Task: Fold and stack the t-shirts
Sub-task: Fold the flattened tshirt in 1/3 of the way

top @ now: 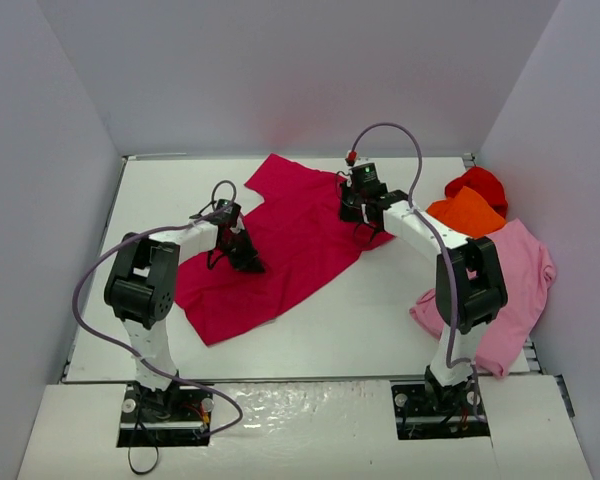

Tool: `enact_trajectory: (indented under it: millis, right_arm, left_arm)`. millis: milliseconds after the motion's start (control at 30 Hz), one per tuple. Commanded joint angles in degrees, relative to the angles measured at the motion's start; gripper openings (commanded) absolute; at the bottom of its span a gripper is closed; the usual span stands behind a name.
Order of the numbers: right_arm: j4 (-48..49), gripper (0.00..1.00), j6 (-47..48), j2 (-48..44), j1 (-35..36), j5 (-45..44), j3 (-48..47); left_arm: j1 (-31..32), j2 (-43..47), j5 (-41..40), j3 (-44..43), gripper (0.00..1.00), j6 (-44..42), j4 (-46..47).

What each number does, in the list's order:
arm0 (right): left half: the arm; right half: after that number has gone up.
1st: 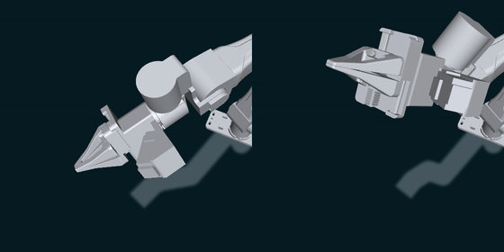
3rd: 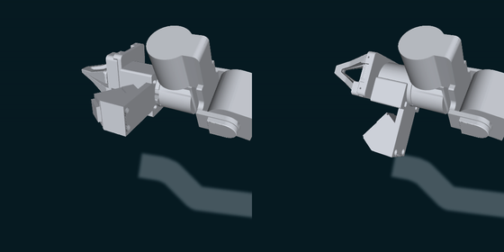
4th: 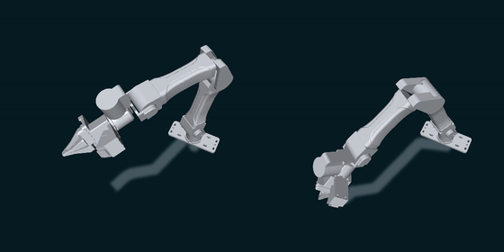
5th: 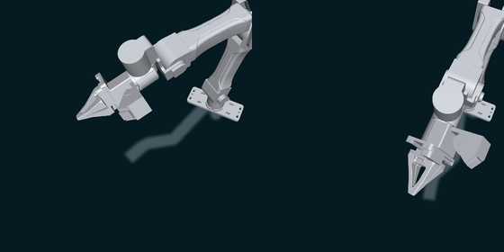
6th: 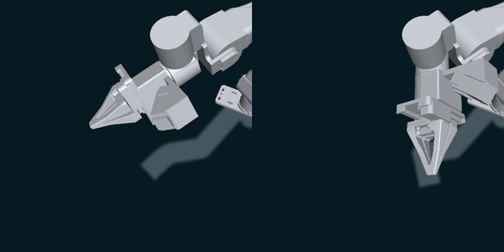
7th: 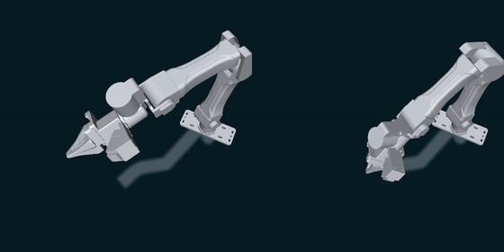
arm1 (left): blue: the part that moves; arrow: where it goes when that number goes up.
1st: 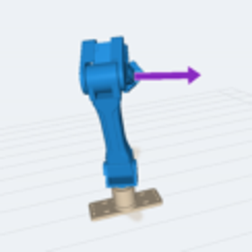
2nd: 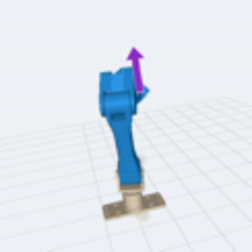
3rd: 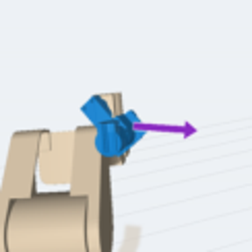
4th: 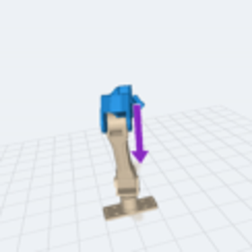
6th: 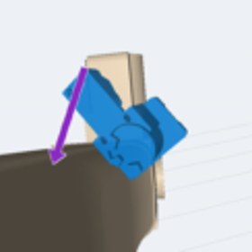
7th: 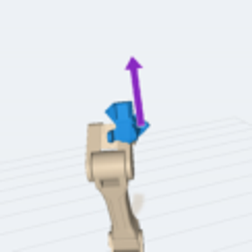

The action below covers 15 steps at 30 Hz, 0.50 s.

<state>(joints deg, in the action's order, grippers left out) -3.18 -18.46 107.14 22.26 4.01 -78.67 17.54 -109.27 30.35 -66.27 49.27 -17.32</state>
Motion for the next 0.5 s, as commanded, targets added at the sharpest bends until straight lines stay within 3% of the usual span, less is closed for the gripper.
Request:
enact_trajectory:
  millis: [0,133,233,467]
  right_arm:
    - [1.8,0.0,-0.7,-9.2,-0.9,0.6,2.6]
    - [1.5,0.0,-0.6,-14.1,-0.8,0.1,5.7]
    - [0.9,0.0,-0.2,-16.2,-0.8,0.0,7.3]
    - [0.5,0.0,0.8,-20.2,0.2,-0.2,10.7]
  left_arm:
    - [1.0,1.4,-24.0,-6.4,0.0,-9.8,-25.2]
    - [2.7,0.2,-39.4,-13.8,0.0,-11.6,-42.6]
    - [2.9,-0.3,-49.2,-17.3,0.0,-10.6,-50.1]
    - [3.8,0.2,-55.7,-22.2,0.0,-9.6,-50.3]
